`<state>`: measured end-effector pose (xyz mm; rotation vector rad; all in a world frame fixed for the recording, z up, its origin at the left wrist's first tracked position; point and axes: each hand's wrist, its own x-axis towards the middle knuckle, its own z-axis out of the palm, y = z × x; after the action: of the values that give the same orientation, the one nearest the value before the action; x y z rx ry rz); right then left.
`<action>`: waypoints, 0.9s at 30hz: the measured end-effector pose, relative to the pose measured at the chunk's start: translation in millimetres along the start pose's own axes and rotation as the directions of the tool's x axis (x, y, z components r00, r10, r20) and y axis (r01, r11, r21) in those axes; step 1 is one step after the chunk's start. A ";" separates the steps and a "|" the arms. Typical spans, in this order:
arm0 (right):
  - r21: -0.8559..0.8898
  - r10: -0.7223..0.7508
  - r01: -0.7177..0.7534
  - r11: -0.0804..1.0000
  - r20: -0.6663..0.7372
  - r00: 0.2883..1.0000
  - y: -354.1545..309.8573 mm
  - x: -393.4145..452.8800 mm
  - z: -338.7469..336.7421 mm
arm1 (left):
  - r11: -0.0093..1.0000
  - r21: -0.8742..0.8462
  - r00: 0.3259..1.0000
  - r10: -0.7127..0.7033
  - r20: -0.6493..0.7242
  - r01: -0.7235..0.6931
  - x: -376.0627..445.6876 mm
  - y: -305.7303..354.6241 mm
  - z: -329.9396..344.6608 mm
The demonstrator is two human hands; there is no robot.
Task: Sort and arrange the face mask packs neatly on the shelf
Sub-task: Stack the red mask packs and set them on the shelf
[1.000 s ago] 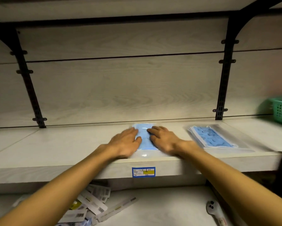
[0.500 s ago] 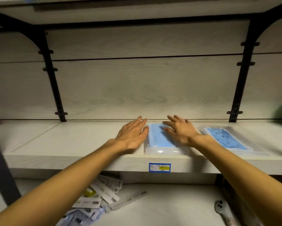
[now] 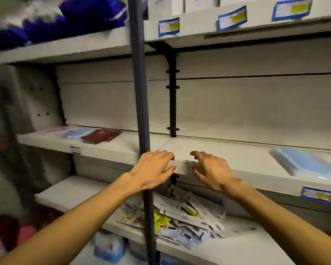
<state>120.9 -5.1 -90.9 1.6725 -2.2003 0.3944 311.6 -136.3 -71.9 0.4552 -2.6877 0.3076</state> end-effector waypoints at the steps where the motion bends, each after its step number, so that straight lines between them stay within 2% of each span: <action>1: 0.003 -0.021 0.021 1.000 -0.021 1.000 -28.1 6.9 6.2 | 1.000 -0.006 0.999 -0.031 -0.020 0.031 -18.8 -20.8 -4.2; 4: 0.041 -0.107 0.108 0.993 -0.037 0.994 -107.3 20.9 28.7 | 0.991 -0.036 0.990 -0.128 -0.055 0.126 -69.6 -75.5 -11.6; 7: 0.018 -0.174 0.175 0.984 -0.019 0.984 -166.2 38.1 46.8 | 0.988 0.029 0.989 -0.149 -0.020 0.149 -102.5 -125.4 -16.2; 13: 0.148 -0.147 0.154 0.977 -0.056 0.988 -229.9 106.6 66.0 | 0.959 0.015 0.958 -0.280 -0.066 0.281 -115.3 -210.5 -17.7; 17: 0.197 -0.005 0.019 0.980 -0.071 0.997 -256.1 159.6 90.1 | 0.945 -0.005 0.942 -0.327 -0.070 0.328 -108.4 -263.7 -1.4; 21: 0.295 0.153 -0.144 0.945 -0.006 0.988 -267.8 223.0 115.5 | 0.946 0.023 0.945 -0.323 -0.055 0.324 -87.2 -321.5 19.3; 25: 0.468 0.293 -0.312 0.827 0.115 0.949 -266.3 293.2 128.6 | 0.937 0.020 0.937 -0.349 -0.020 0.349 -52.7 -384.6 34.8; 27: 0.590 0.317 -0.371 0.717 0.197 0.928 -264.5 323.7 136.8 | 0.916 0.014 0.916 -0.400 0.019 0.400 -29.9 -415.3 44.3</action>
<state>282.7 -413.6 -70.7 1.5486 -2.6328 1.3026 470.2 -523.7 -63.2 0.9970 -2.5328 0.1960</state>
